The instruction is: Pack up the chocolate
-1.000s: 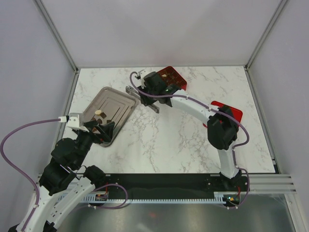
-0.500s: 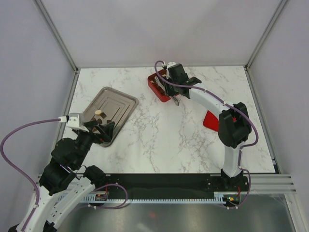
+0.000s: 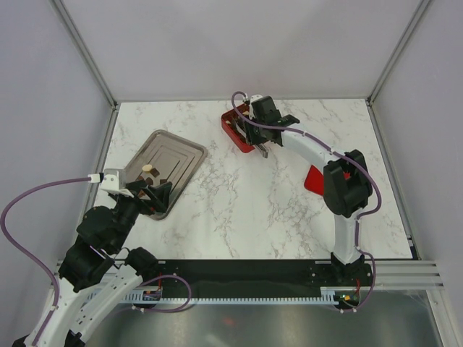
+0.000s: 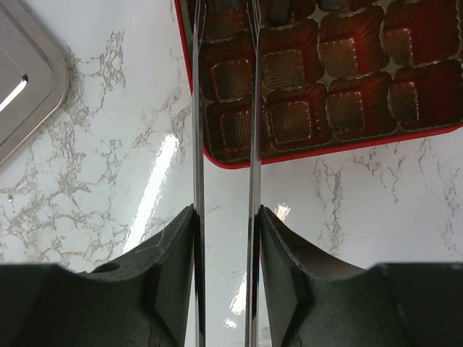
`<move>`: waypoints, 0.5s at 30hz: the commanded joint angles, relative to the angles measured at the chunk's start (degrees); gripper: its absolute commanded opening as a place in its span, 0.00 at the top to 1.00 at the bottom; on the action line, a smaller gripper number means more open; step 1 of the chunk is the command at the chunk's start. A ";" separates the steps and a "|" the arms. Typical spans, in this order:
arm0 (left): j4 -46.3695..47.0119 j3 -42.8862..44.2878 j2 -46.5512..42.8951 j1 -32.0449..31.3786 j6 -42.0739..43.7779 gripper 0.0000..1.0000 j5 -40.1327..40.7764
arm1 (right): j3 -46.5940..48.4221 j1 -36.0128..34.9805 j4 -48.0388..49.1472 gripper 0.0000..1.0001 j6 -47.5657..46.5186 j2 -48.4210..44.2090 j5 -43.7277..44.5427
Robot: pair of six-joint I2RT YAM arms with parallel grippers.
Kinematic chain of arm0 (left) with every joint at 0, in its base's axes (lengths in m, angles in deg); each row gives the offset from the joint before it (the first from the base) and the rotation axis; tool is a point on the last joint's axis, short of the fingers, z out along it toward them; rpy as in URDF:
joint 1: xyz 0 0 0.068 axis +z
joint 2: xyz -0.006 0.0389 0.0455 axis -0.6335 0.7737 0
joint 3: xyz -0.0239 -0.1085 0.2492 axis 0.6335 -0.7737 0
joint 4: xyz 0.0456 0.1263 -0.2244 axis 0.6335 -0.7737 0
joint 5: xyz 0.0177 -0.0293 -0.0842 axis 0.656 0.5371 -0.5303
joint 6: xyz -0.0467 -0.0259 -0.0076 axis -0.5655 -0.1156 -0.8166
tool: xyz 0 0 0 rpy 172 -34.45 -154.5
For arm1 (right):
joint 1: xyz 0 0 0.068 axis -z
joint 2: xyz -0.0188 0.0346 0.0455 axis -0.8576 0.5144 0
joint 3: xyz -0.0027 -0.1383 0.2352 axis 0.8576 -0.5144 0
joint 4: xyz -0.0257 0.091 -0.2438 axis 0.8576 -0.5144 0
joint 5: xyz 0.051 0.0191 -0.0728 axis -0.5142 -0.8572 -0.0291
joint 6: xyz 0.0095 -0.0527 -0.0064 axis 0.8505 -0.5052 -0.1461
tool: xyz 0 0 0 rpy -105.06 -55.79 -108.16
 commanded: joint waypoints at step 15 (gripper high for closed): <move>2.58 -0.02 -0.06 0.09 2.07 0.00 0.18 | 3.35 -7.67 2.13 0.53 -0.01 -6.79 -3.87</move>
